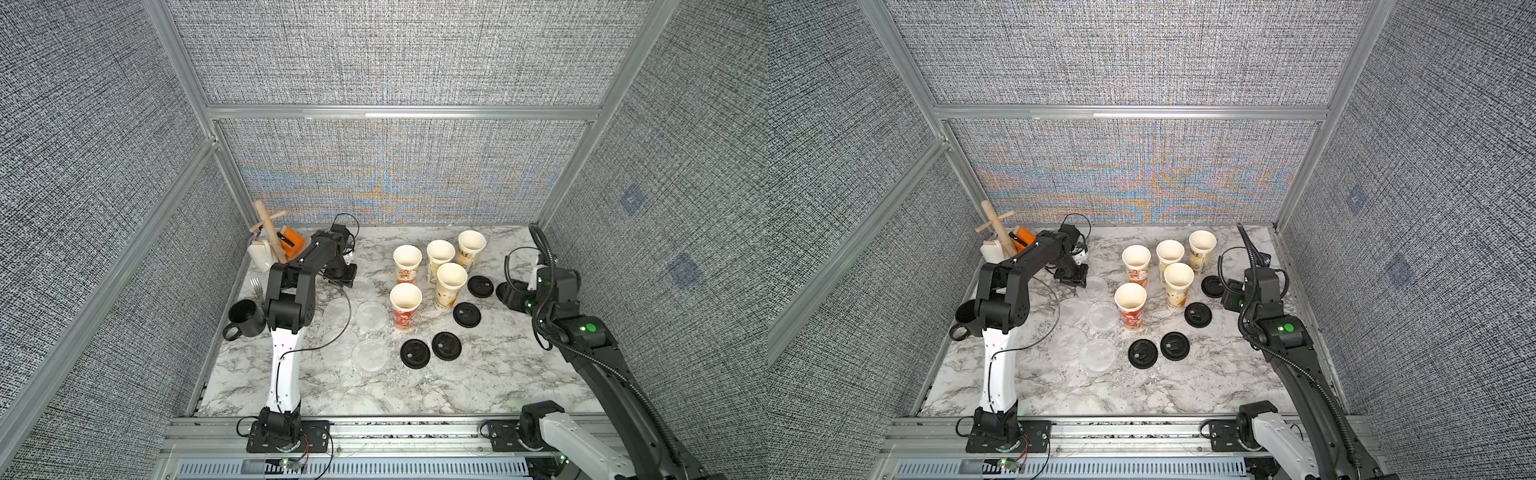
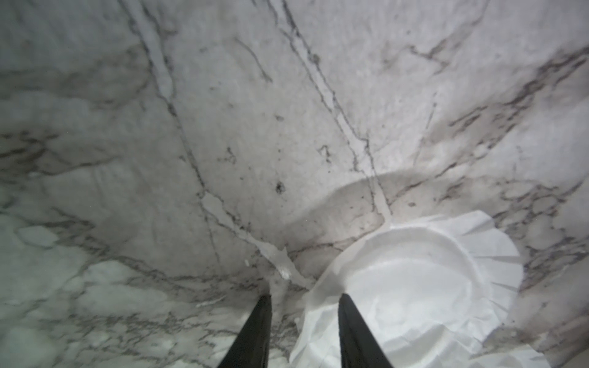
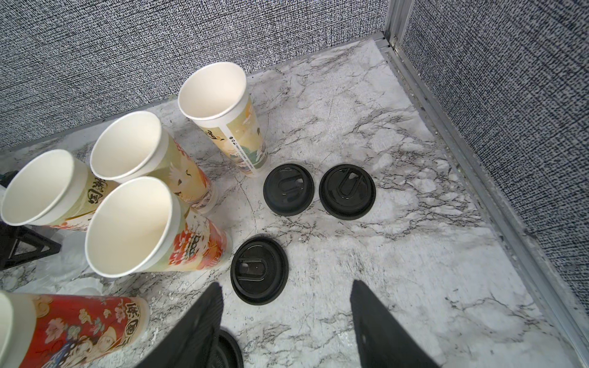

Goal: Put the leak-proof paper on the milk tea cups
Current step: Pick up the leak-proof paper from the center of the board.

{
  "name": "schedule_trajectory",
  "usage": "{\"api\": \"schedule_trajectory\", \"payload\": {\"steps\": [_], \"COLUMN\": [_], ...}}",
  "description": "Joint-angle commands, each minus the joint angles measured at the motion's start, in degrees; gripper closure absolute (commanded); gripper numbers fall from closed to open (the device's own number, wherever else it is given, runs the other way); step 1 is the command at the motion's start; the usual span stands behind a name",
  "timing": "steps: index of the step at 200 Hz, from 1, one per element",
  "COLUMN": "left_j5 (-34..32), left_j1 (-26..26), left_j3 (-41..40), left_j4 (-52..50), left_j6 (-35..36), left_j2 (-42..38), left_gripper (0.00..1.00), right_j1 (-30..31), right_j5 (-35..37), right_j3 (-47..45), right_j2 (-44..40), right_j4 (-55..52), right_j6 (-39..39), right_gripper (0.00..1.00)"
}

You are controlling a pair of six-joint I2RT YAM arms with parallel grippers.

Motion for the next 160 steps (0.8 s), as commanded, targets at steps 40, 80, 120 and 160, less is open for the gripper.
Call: {"api": "schedule_trajectory", "payload": {"steps": [40,80,120,160], "left_j5": [-1.90,-2.91,-2.69,-0.26], "left_j1": [-0.91,-1.49,-3.25,-7.88], "left_j3": [-3.49,-4.17,-4.62,-4.85], "left_j4": [1.44,0.94,-1.66,-6.08], "left_j6": [0.36,-1.02,-3.45,-6.67], "left_j2": [-2.17,-8.05,-17.90,-28.91], "left_gripper": [1.00,1.00,1.00,1.00], "right_j1": [-0.05,-0.22,-0.59,-1.05], "right_j5": [-0.45,-0.47,-1.34,-2.49], "right_j3": [0.35,1.75,2.59,2.56], "right_j2": [-0.32,-1.60,-2.91,-3.11], "right_j4": [1.12,-0.26,-1.53,-1.98], "right_j6": [-0.61,-0.75,-0.94,-1.20], "right_gripper": [0.42,0.42,0.42,0.42]}}
